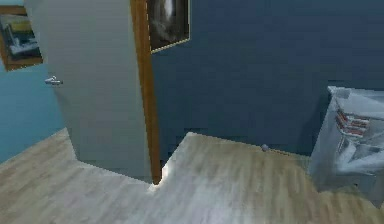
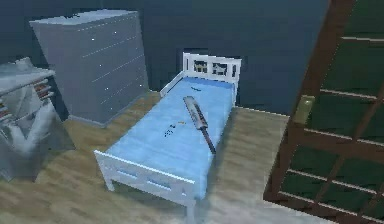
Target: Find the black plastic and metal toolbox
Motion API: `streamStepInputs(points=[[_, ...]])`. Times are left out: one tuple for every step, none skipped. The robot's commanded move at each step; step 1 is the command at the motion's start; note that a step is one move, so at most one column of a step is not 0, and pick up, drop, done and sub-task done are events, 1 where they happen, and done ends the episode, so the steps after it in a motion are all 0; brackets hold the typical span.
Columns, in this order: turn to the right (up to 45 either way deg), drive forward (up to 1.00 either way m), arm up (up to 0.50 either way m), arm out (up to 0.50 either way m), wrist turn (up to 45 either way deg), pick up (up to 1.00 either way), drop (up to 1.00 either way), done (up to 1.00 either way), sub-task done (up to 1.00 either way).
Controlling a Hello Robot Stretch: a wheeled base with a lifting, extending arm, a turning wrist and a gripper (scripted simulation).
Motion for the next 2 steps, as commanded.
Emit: streamStepInputs(points=[[-45.0, 0.00, 0.00, 0.00, 0.0, 0.00, 0.00, 0.00, 0.00], [-3.0, 0.00, 0.00, 0.00, 0.0, 0.00, 0.00, 0.00, 0.00]])
